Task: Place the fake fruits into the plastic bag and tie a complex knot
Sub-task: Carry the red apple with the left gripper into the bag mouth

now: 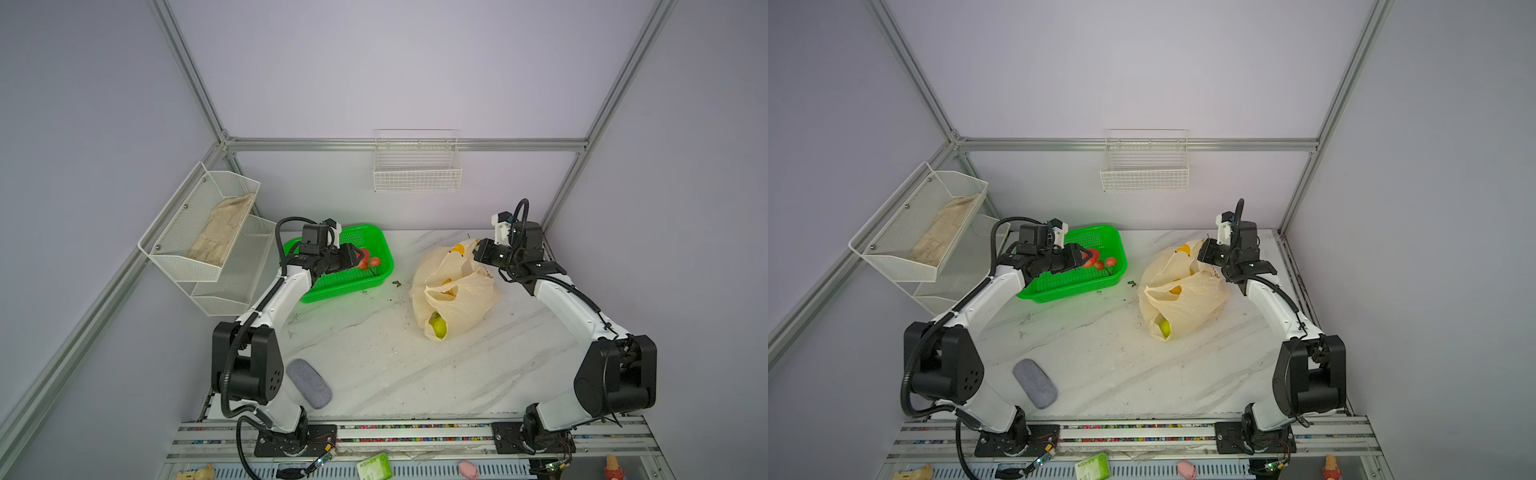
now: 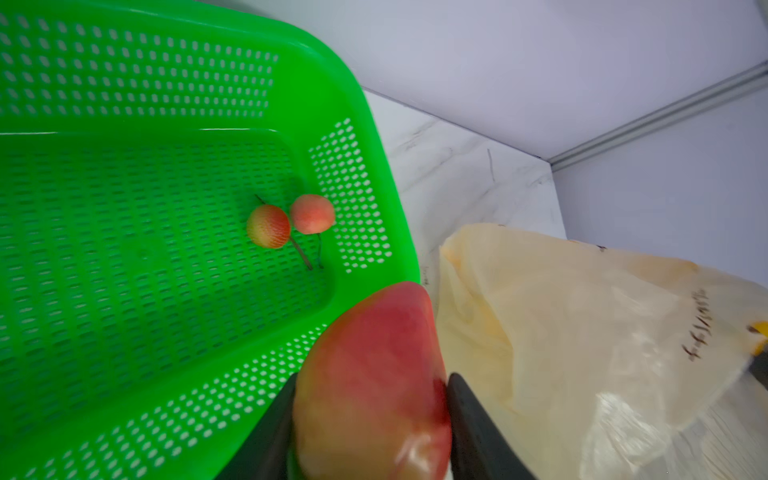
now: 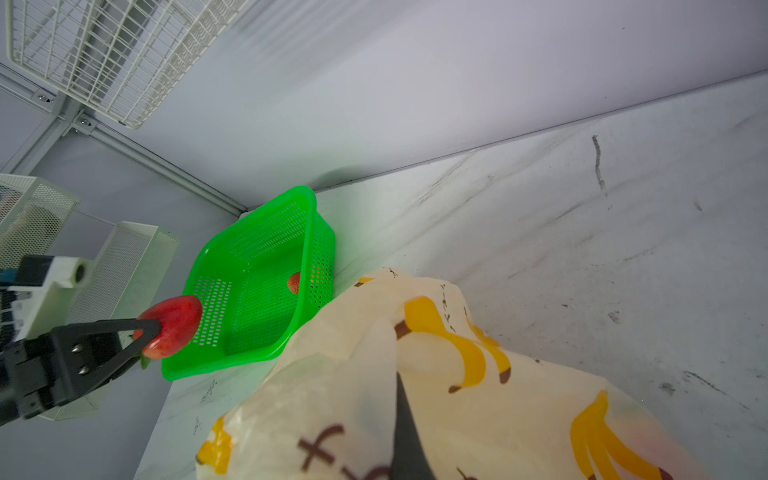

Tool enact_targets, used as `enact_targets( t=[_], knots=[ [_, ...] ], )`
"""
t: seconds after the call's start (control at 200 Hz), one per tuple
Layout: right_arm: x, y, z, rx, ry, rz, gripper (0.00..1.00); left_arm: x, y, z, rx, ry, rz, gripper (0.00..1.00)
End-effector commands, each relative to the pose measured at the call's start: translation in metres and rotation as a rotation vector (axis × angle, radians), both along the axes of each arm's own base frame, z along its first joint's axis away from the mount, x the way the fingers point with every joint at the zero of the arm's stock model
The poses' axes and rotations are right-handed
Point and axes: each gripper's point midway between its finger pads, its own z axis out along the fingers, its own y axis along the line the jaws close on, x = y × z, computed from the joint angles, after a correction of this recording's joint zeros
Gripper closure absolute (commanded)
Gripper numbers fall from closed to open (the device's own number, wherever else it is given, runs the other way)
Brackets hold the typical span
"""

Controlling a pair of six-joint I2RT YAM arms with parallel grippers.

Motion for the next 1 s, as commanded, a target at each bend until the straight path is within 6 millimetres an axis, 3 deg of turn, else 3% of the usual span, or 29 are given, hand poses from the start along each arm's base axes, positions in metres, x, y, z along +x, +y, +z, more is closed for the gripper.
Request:
enact_targets(
  t=[0.0, 0.255, 0.39, 0.485, 0.605, 0.87, 0.995],
  knots=[
    [0.006, -0.002, 0.000, -0.010, -0.016, -0.010, 1.00, -0.031, -0.052, 0.036, -0.031, -0.134, -0.117, 0.56],
    [0.003, -0.003, 0.008, -0.009, -0.031, -0.014, 1.00, -0.077, -0.169, 0.047, -0.078, -0.169, -0.369, 0.56],
    [0.000, -0.005, 0.011, -0.009, -0.035, -0.017, 1.00, -0.099, -0.212, 0.052, -0.085, -0.187, -0.467, 0.56],
    [-0.001, -0.005, 0.012, -0.009, -0.035, -0.017, 1.00, -0.113, -0.231, 0.047, -0.076, -0.186, -0.513, 0.57],
    [-0.001, -0.005, 0.011, -0.009, -0.033, -0.018, 1.00, -0.123, -0.248, 0.024, -0.047, -0.155, -0.548, 0.56],
    [0.000, -0.005, 0.011, -0.008, -0.031, -0.020, 1.00, -0.125, -0.278, -0.023, 0.025, -0.103, -0.628, 0.53],
    [-0.001, -0.005, 0.011, -0.010, -0.029, -0.017, 1.00, -0.120, -0.282, -0.043, 0.096, -0.060, -0.651, 0.48]
  ],
)
